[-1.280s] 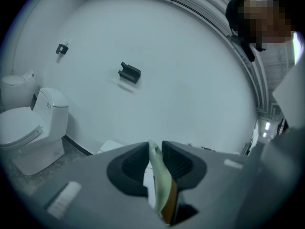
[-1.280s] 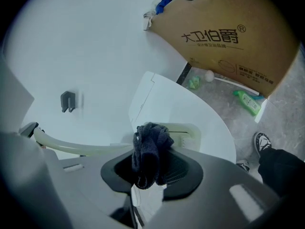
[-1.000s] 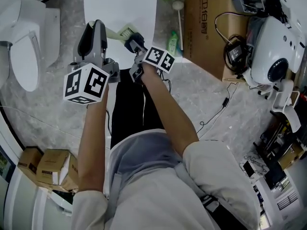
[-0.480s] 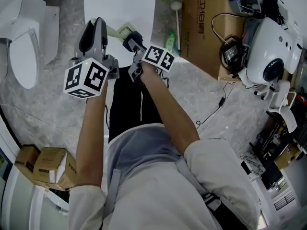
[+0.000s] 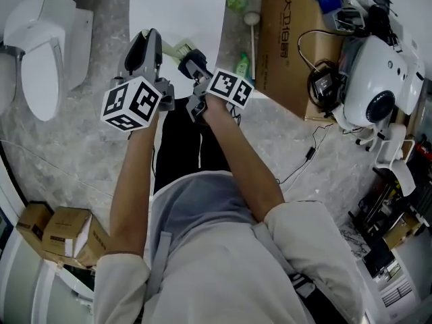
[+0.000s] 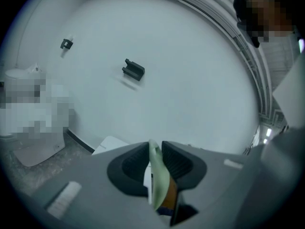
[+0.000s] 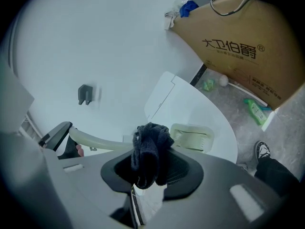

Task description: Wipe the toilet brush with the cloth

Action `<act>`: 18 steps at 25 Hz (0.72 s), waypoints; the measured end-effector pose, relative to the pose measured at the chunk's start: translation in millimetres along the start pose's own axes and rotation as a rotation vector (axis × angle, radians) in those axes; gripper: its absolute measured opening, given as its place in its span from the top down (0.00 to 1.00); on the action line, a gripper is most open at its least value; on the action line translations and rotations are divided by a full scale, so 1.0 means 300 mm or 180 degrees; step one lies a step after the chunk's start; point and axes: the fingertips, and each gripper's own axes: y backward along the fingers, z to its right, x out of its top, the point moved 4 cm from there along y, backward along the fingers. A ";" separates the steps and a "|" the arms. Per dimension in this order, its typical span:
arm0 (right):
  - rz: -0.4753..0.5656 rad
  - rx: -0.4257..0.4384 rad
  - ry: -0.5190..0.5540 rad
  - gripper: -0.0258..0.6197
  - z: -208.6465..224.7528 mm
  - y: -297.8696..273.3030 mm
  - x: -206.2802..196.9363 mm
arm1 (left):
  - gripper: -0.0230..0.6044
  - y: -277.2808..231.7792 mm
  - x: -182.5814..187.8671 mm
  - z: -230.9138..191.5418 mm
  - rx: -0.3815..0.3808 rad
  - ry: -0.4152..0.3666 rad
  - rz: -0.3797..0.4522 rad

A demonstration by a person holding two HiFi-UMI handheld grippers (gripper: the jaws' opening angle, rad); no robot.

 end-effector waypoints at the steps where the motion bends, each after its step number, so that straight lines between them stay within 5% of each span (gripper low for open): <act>1: -0.0007 0.0010 0.0022 0.80 -0.010 0.004 0.002 | 0.96 0.002 0.000 -0.001 -0.0004 0.0019 -0.0004; 18: -0.0171 0.0230 0.0613 0.80 -0.204 0.090 0.035 | 0.96 0.025 0.003 -0.006 -0.0166 0.0233 0.0000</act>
